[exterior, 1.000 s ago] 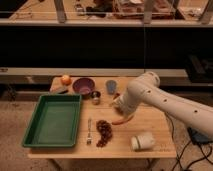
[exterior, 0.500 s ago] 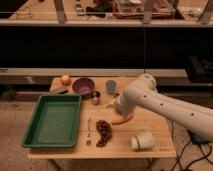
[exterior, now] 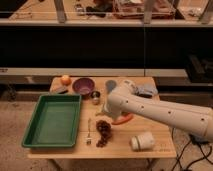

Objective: Place grapes in purple bowl

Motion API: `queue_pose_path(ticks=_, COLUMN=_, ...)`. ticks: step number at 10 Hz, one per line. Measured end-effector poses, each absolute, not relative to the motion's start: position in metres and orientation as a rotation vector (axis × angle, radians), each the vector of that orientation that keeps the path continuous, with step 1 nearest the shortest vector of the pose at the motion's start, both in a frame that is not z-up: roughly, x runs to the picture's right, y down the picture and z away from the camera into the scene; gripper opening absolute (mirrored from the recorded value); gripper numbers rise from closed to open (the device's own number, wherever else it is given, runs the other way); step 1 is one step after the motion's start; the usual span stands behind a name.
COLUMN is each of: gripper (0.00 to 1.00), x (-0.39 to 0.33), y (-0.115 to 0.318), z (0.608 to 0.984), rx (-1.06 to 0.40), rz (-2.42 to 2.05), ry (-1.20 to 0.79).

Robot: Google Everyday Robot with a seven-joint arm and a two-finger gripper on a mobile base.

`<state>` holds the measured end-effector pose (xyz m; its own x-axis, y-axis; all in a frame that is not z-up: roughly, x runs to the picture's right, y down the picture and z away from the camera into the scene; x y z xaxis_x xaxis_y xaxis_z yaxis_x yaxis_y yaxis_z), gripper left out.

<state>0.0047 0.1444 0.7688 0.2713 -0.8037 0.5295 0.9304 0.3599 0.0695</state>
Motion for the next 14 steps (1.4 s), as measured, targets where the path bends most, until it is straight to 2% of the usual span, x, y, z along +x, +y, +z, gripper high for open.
queue_pose_path(ticks=6, gripper=0.65, x=0.007, y=0.194, z=0.813, rx=-0.376, rz=-1.269, ry=-0.561)
queue_pose_path(ticks=7, gripper=0.61, x=0.004, y=0.202, z=0.816, rx=-0.384, rz=-1.277, ry=-0.574)
queue_pose_path(ticks=10, gripper=0.33, x=-0.01, y=0.214, z=0.819, rx=-0.389, rz=-1.309, ry=-0.607)
queue_pose_path(ticks=12, gripper=0.1, x=-0.027, y=0.214, z=0.812, rx=-0.383, rz=-1.324, ry=-0.634)
queue_pose_path(ticks=13, gripper=0.02, x=-0.029, y=0.206, z=0.807, rx=-0.381, rz=-1.3, ry=-0.641)
queue_pose_path(ticks=14, gripper=0.0, x=-0.027, y=0.197, z=0.801, rx=-0.378, rz=-1.265, ry=-0.646)
